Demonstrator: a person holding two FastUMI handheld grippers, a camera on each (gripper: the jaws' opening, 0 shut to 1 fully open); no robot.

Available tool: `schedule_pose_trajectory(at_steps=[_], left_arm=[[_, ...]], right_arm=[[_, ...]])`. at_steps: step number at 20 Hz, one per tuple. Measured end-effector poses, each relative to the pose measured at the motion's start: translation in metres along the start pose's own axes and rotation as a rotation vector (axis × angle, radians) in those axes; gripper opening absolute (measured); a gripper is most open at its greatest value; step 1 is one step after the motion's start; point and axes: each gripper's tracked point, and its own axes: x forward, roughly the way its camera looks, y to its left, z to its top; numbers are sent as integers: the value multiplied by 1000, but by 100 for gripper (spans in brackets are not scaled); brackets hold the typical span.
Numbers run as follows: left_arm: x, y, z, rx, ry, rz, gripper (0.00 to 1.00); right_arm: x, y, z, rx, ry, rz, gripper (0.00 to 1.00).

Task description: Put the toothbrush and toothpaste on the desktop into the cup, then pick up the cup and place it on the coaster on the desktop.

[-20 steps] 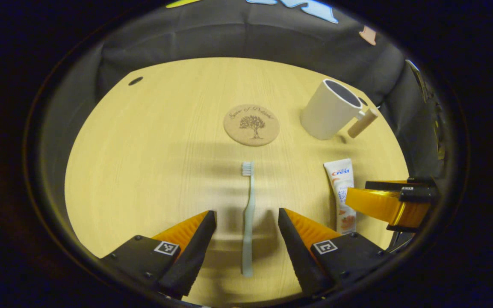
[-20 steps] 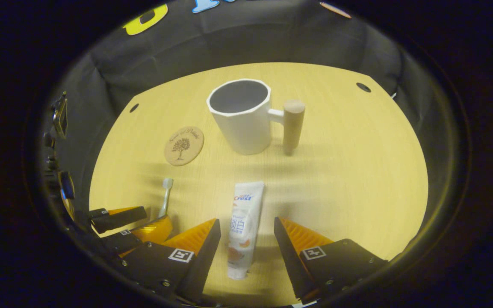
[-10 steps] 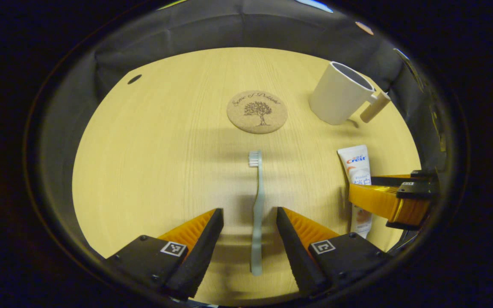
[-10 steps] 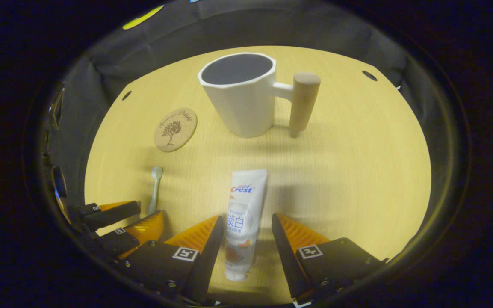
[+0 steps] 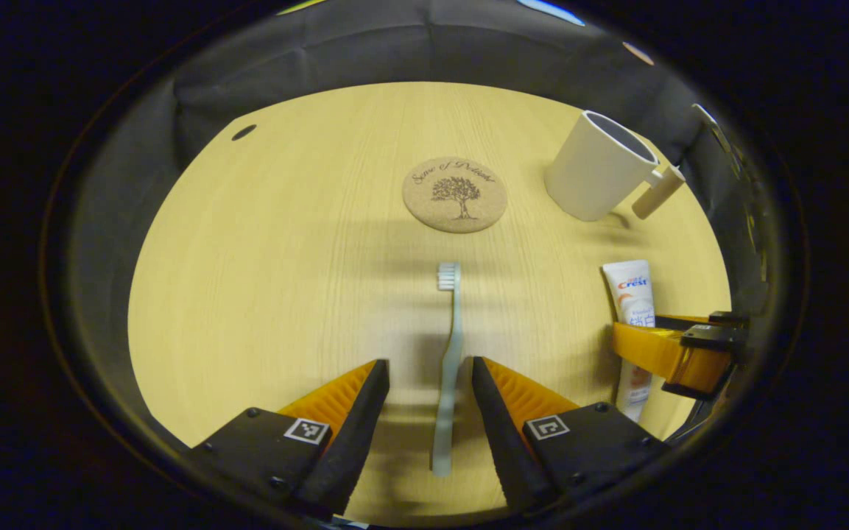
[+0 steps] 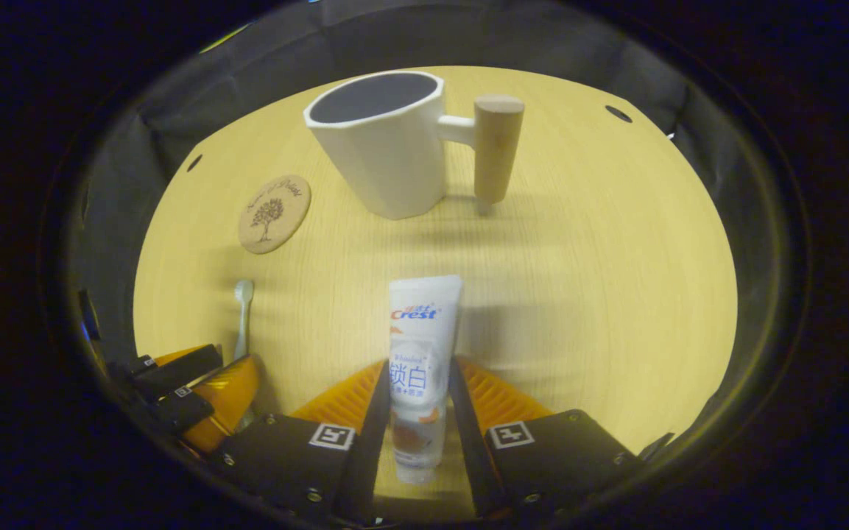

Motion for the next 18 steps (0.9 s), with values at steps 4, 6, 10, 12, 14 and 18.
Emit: schedule_pose_trajectory(at_steps=[4,6,10,12,14,18], left_arm=[[1,10,7,-23,-33,19,43],[1,10,7,-39,-38,16,21],[4,9,9,-31,-49,23,7],[3,9,9,-33,-54,20,9],[3,9,9,-35,-59,17,9],[-3,7,16,-32,-100,7,8]], right_arm=[[1,4,0,25,18,25,43],[-2,4,-2,27,28,34,40],[-2,5,-1,41,16,42,38],[-2,5,-1,53,7,53,31],[-4,3,2,72,-18,56,31],[-5,-2,2,60,-39,44,16]])
